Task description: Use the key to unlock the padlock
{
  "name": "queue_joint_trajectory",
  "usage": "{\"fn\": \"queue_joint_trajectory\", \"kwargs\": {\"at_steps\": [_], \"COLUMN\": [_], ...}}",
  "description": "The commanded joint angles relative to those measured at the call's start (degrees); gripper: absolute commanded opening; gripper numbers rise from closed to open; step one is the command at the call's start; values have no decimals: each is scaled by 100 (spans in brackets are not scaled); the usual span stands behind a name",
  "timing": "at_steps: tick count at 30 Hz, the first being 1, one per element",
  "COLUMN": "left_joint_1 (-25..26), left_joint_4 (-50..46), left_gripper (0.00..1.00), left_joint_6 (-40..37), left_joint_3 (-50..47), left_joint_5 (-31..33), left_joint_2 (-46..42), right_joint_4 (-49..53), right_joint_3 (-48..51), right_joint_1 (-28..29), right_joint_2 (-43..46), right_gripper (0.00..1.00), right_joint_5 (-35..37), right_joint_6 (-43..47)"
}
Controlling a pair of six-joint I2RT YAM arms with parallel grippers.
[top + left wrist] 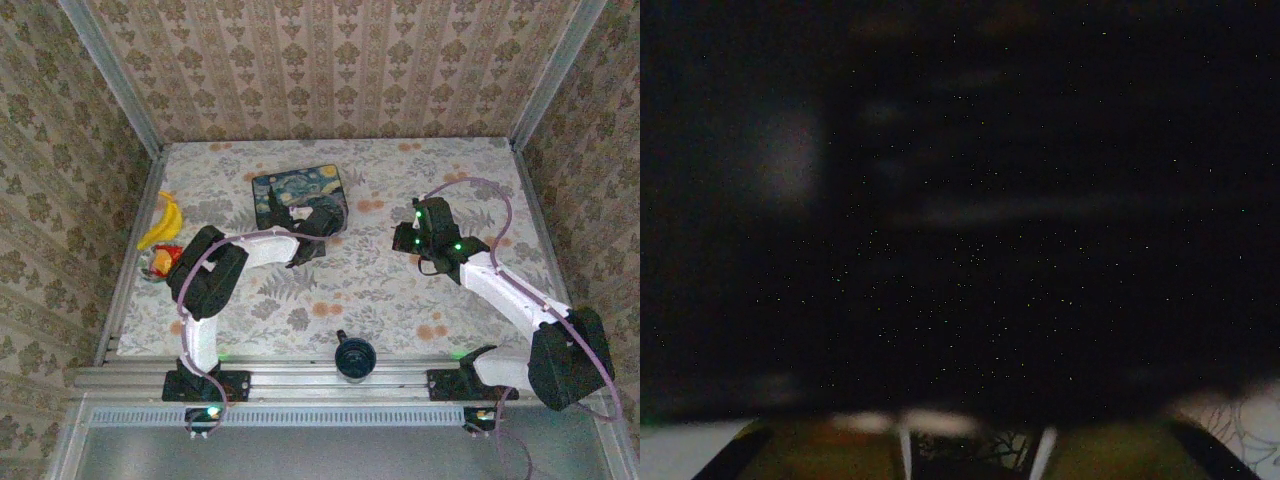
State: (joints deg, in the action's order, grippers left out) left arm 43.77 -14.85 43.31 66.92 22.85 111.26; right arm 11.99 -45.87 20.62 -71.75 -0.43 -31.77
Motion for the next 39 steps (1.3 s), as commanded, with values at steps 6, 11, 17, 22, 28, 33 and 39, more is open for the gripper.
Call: {"fn": "queue_joint_trajectory", "kwargs": {"at_steps": [6,11,17,22,28,33,39], "left_joint_1": [-27,16,112,100,-43,-117,-158], "left_joint_4": [410,747,1315,1776,1991,1910,2007], "left_gripper": [1,0,0,0,0,0,0], "left_joint_6": [204,529,963,1229,1486,1690,2043], "left_joint_3": [-243,-381,-514,-532,-361,-193,-185], "left_joint_5": [-868,-1373,-1828,-2048,-2455,-2813,-3141], "left_joint_2": [-152,-336,-438,-395,-334,-264,-175], "right_joint_4": [-579,-1194,-1849,-2337,-2949,-3323,-3901], "right_joint_3": [654,1178,1657,1932,2208,2198,2127], "right_joint_1": [117,201,324,398,470,526,759], "right_joint_2": [191,260,275,255,241,-106,-688], "right_gripper": [0,0,0,0,0,0,0], "right_joint_5": [-241,-542,-772,-979,-1126,-1288,-1208], "right_joint_6": [-49,-73,-80,-7,31,-28,-162]}}
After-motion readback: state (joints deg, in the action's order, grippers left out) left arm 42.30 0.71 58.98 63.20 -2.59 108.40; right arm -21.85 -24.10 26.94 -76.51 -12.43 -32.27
